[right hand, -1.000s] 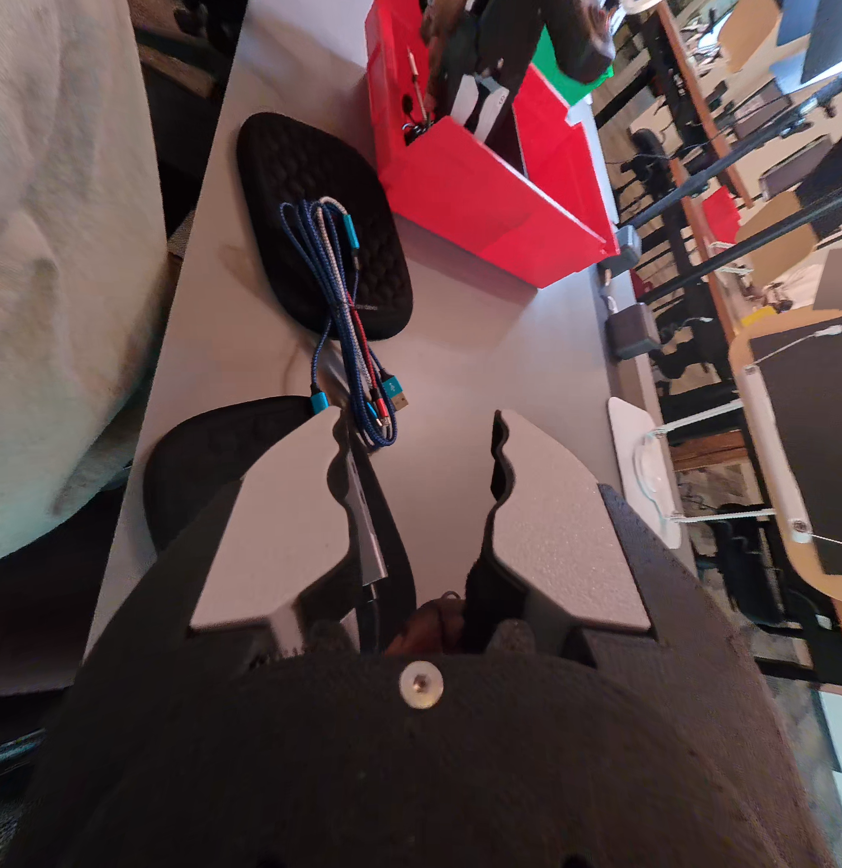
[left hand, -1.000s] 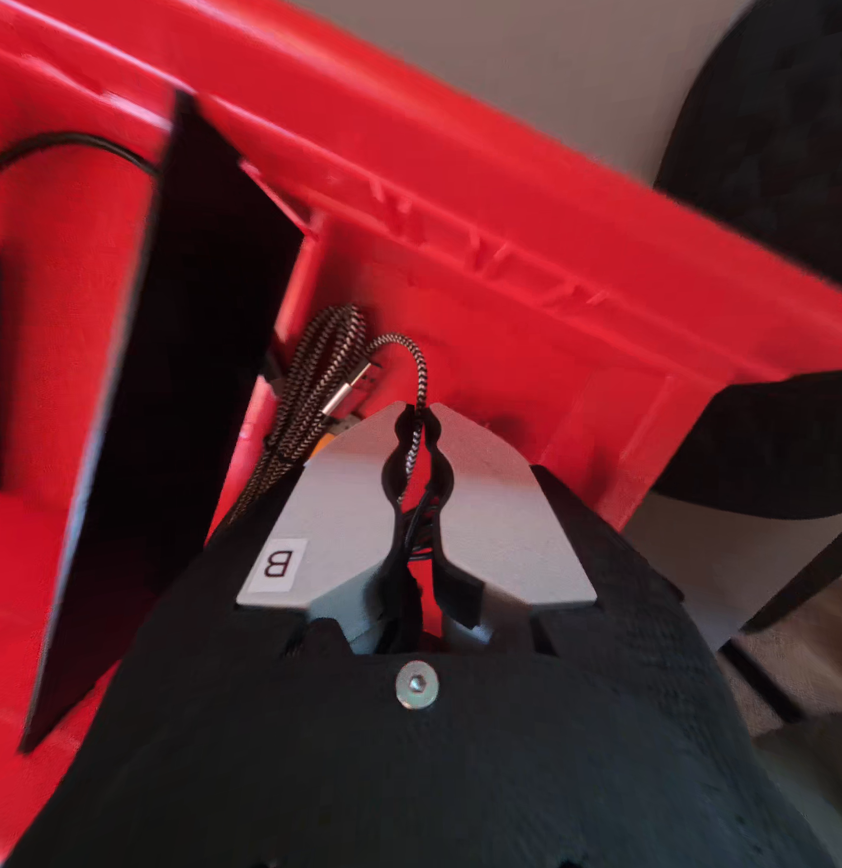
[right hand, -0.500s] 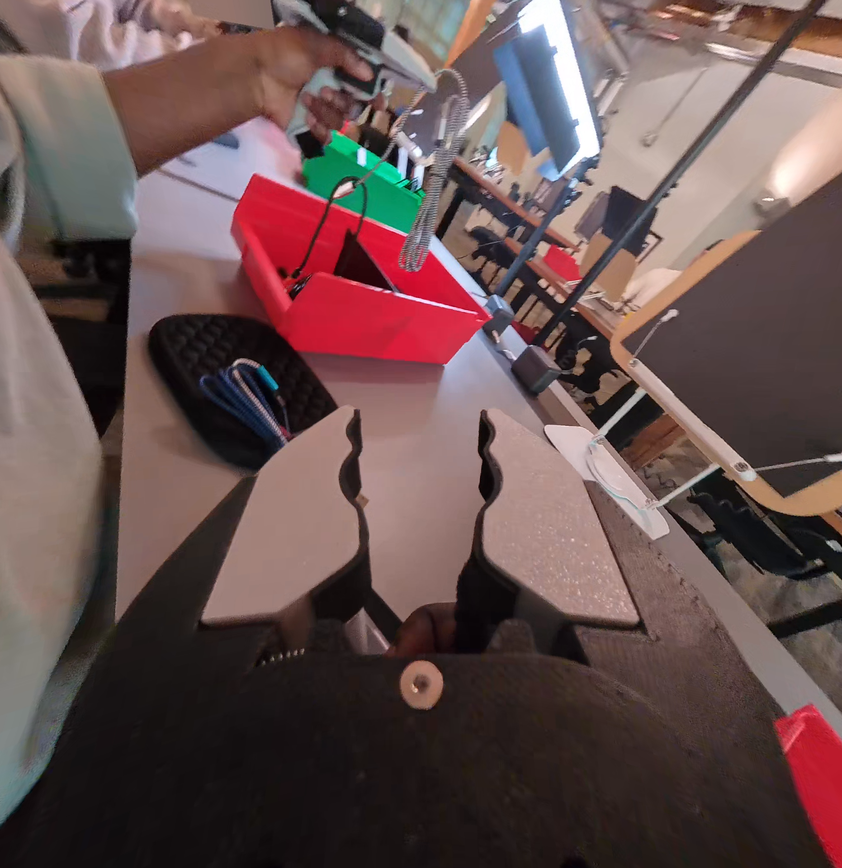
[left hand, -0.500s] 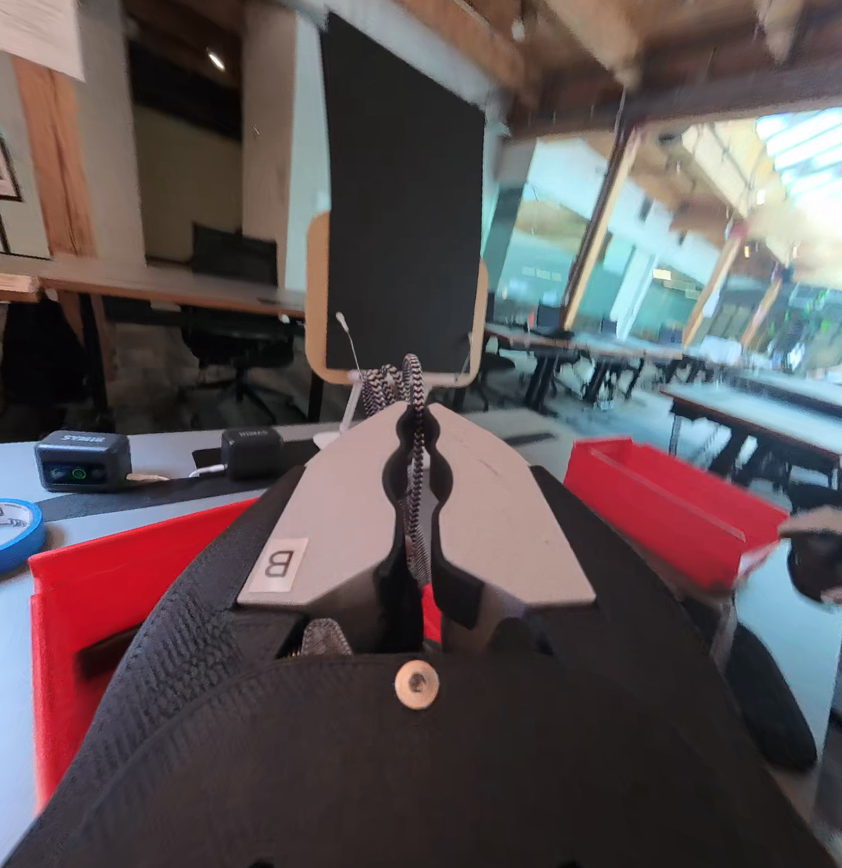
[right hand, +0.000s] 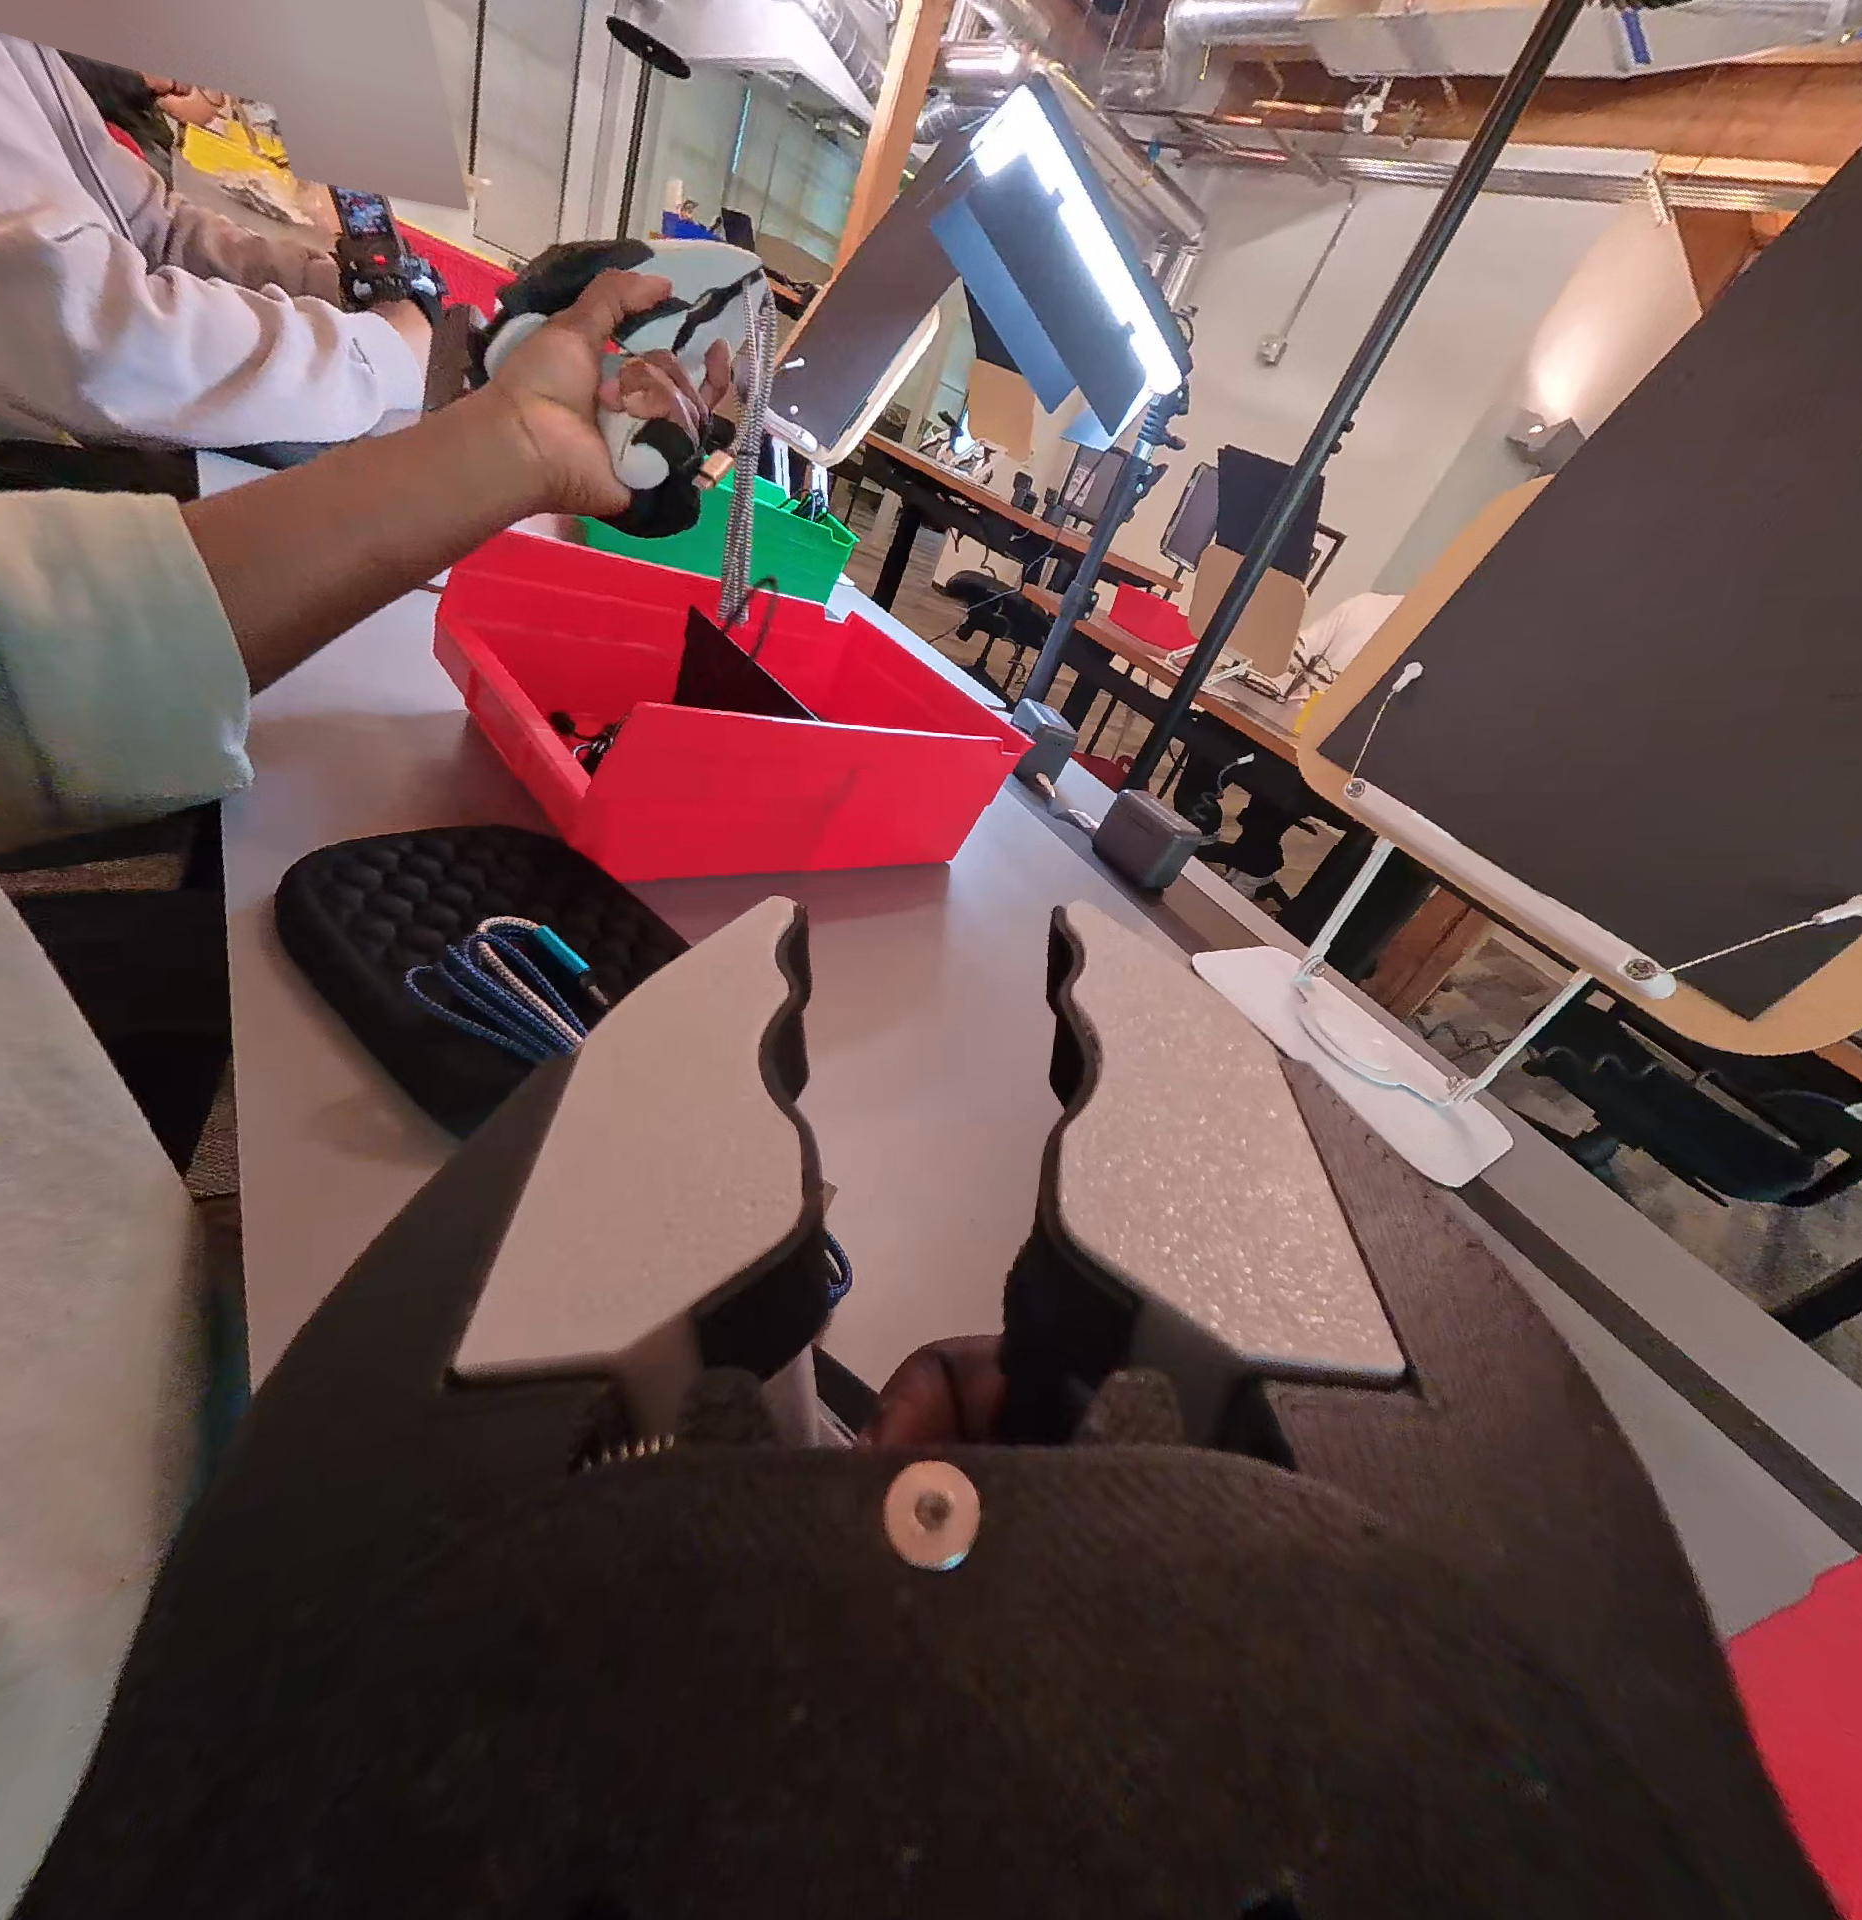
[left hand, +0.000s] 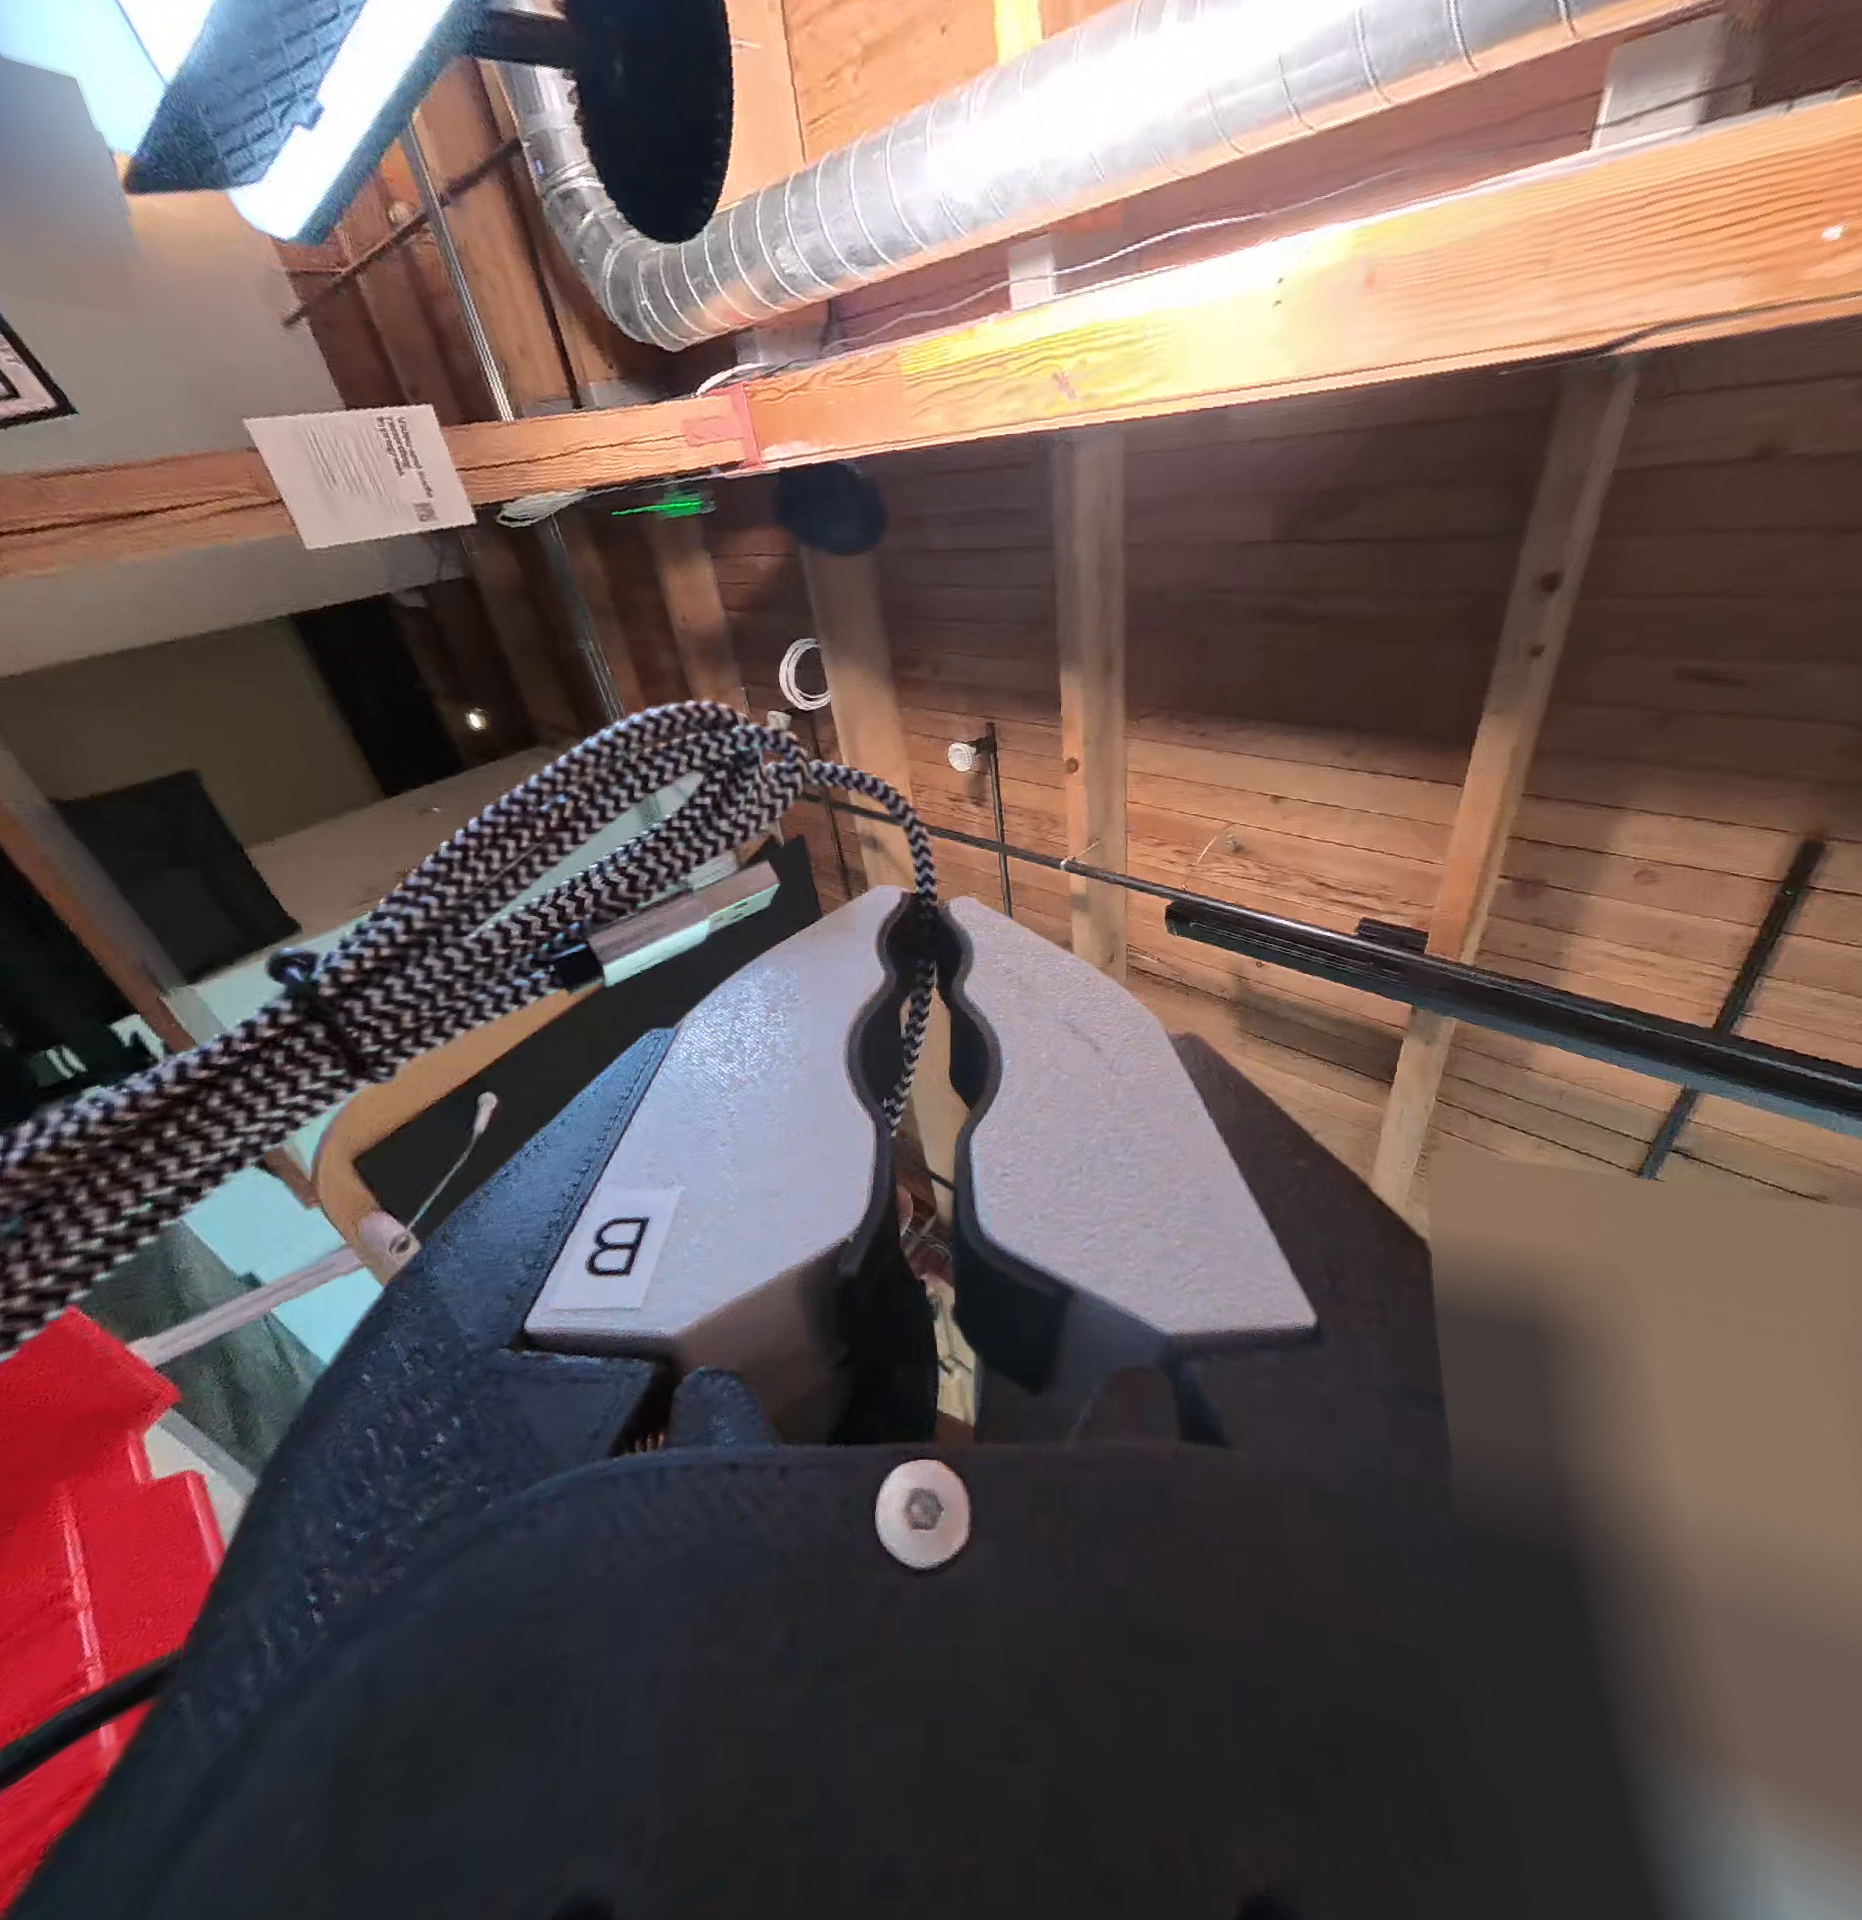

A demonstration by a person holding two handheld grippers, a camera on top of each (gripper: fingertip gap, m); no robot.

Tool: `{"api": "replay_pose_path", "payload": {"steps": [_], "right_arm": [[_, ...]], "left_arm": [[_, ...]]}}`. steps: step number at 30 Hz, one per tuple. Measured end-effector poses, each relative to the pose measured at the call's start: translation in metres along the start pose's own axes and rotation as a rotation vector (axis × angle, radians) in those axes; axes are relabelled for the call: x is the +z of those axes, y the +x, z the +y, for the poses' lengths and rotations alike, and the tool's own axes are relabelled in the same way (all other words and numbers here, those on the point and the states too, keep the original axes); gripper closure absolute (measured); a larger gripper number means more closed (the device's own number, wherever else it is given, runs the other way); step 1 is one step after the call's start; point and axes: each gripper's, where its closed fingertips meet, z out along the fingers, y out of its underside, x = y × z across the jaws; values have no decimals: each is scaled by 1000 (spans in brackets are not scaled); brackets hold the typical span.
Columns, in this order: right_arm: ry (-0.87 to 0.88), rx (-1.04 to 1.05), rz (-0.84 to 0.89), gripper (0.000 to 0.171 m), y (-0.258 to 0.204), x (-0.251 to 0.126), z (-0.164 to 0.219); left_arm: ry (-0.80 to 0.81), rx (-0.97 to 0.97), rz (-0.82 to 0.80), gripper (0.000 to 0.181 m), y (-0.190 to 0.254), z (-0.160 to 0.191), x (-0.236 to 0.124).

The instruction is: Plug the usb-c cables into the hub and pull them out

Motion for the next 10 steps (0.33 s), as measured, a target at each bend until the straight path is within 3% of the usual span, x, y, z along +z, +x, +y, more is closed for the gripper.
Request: {"api": "replay_pose_path", "payload": {"steps": [5,10], "right_arm": [[21,80,5,130,-3,9,-1],[153,261,-27,130,-28,35,-21]], "left_arm": [[26,41,110,179,33,15,4],[34,19,269,179,86,55,1]]}}
